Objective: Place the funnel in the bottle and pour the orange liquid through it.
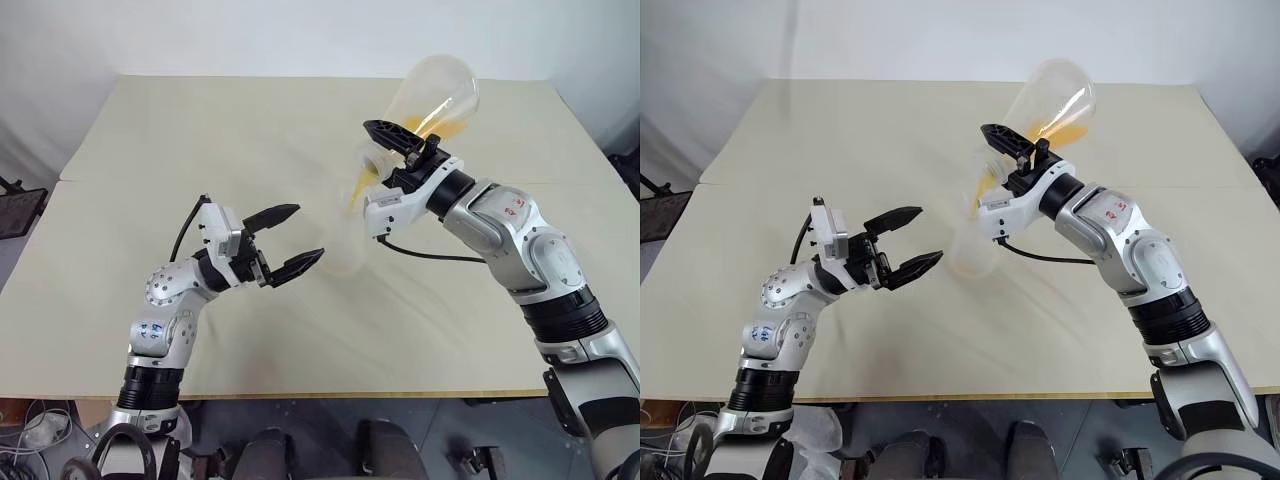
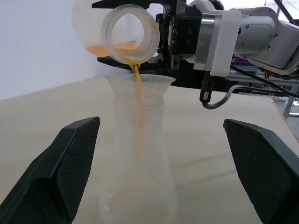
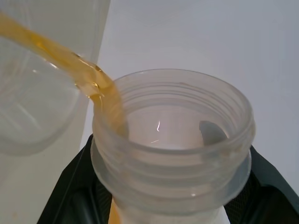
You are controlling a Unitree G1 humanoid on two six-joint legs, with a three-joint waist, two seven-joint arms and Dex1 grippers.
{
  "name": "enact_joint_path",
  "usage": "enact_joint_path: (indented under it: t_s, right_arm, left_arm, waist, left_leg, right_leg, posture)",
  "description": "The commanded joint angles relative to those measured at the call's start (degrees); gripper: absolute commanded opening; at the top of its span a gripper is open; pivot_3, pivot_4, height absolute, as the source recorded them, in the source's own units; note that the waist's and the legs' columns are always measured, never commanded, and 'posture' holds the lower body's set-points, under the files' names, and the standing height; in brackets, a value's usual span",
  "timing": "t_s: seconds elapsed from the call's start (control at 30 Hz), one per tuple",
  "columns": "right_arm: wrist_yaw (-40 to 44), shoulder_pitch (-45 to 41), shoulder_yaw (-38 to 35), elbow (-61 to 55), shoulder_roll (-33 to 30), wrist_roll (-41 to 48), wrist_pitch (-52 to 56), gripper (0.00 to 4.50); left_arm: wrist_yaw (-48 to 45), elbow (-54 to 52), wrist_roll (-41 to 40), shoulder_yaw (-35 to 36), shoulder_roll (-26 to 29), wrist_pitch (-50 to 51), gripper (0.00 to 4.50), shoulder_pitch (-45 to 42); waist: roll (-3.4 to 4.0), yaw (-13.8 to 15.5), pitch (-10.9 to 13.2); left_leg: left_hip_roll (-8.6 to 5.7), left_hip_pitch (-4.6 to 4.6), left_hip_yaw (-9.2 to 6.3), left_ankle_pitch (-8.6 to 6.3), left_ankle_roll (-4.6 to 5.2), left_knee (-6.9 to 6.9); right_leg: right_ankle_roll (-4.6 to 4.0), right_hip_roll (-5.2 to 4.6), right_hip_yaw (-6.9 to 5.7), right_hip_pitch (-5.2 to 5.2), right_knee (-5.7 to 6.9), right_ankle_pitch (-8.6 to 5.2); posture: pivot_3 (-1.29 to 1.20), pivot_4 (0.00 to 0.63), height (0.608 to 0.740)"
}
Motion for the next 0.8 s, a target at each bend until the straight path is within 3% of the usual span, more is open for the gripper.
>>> enact_joint_path:
  t_s: [0.03, 0.8]
  right_arm:
    - [-1.88, -1.85, -1.12, -1.19, -0.57, -0.60, -0.95, 2.48]
    - [-4.22, -2.11, -1.78, 0.77, -1.52, -1.98, -4.41, 2.48]
  left_arm:
    - [0.22, -0.29, 0.03, -0.09, -0.37, -1.10, 4.50, -0.54]
    - [1.17, -1.26, 0.01, -0.04, -0.73, -1.24, 4.50, 0.49]
  waist:
    - [0.00, 0.00, 0.00]
    - [0.00, 0.00, 0.00]
  left_leg:
    - [0.00, 0.00, 0.00, 0.00, 0.00, 0.00]
    - [0.00, 0.00, -0.01, 0.00, 0.00, 0.00]
  right_leg:
    - [0.00, 0.00, 0.00, 0.00, 0.00, 0.00]
    - [0.00, 0.00, 0.00, 0.00, 0.00, 0.00]
  posture:
    - [0.00, 0.150, 0.740]
    - [0.00, 0.150, 0.740]
